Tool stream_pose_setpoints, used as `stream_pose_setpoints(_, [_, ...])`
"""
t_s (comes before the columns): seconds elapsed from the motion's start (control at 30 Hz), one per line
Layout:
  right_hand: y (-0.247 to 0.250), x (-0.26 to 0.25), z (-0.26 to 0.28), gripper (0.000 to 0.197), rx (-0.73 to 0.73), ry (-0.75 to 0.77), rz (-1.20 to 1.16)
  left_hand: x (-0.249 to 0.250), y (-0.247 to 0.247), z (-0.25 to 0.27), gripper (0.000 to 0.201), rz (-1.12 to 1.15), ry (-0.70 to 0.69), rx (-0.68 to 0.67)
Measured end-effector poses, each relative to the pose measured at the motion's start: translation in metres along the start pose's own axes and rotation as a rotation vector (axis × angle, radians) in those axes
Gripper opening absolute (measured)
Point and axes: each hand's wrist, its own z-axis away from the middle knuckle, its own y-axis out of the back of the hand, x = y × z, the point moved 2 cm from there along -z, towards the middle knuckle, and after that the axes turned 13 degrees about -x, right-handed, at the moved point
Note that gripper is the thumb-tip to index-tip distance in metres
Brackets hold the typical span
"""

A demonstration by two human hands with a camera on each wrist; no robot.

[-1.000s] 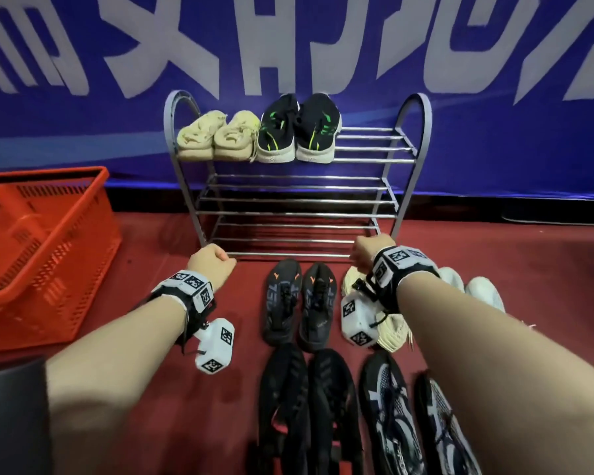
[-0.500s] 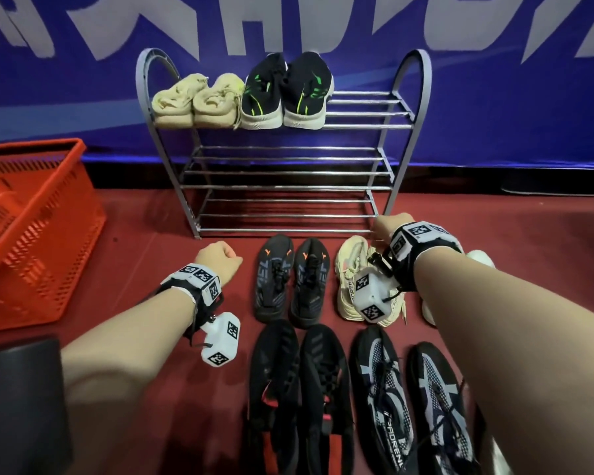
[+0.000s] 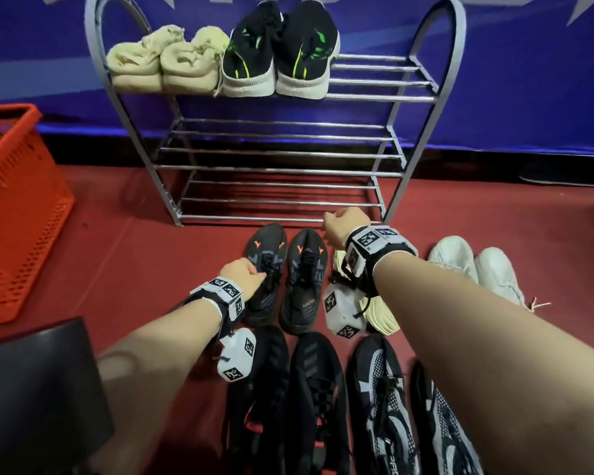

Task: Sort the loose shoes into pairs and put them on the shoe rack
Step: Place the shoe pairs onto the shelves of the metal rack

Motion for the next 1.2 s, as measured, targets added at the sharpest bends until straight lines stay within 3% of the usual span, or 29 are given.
stream_pose_setpoints(0.1, [-0.007,-0.004,-0.012,0.034,-0.005,-0.007,0.085,0.008,-0.013,-0.010,0.028,-0.013,-0.013,-0.019])
stream_pose_setpoints(0.27, [-0.014,0.010,-0.011,0.031,-0.023,-0.084,0.149,0.023,-0.045,-0.019,0.080,-0.059,0.111,-0.180])
stream_pose_setpoints(0.4, [-0.016,0.025,-0.032,0.042,-0.028,-0.119,0.117,0.030,-0.061,-0.022,0.114,-0.039,0.250,-0.145])
stream_pose_setpoints(0.5, [-0.020,0.052,-0.075,0.048,-0.014,-0.126,0.096,0.031,-0.067,-0.026,0.093,-0.069,0.320,-0.136])
stream_pose_setpoints(0.67, [-0.014,0.032,-0.041,0.042,-0.035,-0.093,0.080,0.027,-0.068,-0.033,0.049,-0.193,0.257,-0.151])
stream_pose_setpoints(0.87, [-0.016,0.033,-0.040,0.040,-0.015,-0.097,0.081,0.025,-0.067,-0.034,0.064,-0.262,0.189,-0.163])
stream_pose_setpoints(1.07, [-0.013,0.027,-0.027,0.032,-0.021,-0.108,0.081,0.032,-0.063,-0.035,0.030,-0.342,0.094,-0.185])
stream_pose_setpoints(1.2, [-0.014,0.029,-0.031,0.038,-0.014,-0.082,0.078,0.027,-0.063,-0.035,0.029,-0.402,0.055,-0.187])
